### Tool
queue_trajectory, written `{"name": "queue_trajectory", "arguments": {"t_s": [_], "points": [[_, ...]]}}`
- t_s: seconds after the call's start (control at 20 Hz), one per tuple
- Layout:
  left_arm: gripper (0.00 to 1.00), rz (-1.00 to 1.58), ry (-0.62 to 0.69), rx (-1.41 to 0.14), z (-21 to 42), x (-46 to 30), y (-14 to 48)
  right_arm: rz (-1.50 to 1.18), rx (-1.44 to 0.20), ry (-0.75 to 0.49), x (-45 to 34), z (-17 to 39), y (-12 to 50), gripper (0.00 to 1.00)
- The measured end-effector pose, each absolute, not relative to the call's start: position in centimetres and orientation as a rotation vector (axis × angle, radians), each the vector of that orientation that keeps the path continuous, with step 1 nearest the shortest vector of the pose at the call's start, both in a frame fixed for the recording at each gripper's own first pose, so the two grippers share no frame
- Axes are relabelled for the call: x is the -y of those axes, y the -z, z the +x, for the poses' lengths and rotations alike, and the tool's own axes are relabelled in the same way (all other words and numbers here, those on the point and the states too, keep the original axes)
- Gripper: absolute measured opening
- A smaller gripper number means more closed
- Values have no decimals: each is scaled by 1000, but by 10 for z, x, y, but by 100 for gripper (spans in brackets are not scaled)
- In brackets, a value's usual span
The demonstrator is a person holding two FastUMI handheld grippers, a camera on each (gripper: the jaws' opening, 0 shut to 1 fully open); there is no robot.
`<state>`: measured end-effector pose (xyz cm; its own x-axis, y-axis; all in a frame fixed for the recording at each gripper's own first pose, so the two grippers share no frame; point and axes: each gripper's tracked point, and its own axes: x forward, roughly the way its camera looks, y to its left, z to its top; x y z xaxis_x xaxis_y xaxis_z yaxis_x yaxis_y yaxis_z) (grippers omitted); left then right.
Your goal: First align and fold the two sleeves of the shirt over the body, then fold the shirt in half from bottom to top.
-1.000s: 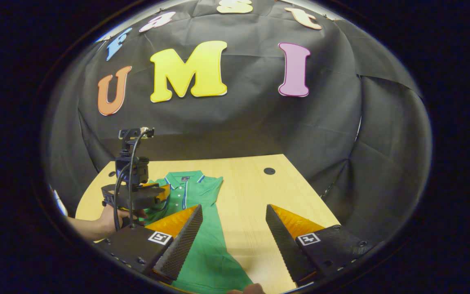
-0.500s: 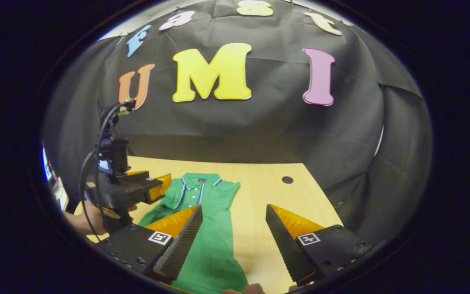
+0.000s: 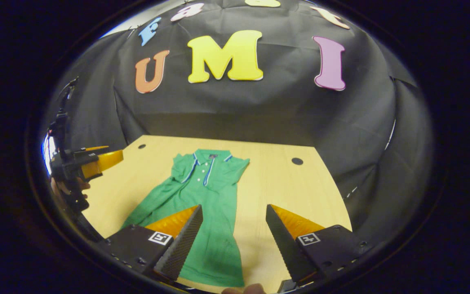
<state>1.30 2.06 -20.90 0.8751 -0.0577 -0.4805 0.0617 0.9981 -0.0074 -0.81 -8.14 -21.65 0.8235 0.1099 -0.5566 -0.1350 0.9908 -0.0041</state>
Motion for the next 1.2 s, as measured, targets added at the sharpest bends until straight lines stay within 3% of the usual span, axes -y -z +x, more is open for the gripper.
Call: {"name": "queue_trajectory", "arguments": {"t_s": [0.4, 0.7, 1.2], "points": [[100, 5, 161, -928, -127, -27, 304, -58, -865, -152, 83, -92, 303, 96], [100, -11, 180, -1224, -188, -30, 379, -74, -1088, -126, 100, -137, 370, 97], [100, -8, 130, -1315, -206, -38, 401, -139, -1198, -114, 101, -145, 412, 96]]}}
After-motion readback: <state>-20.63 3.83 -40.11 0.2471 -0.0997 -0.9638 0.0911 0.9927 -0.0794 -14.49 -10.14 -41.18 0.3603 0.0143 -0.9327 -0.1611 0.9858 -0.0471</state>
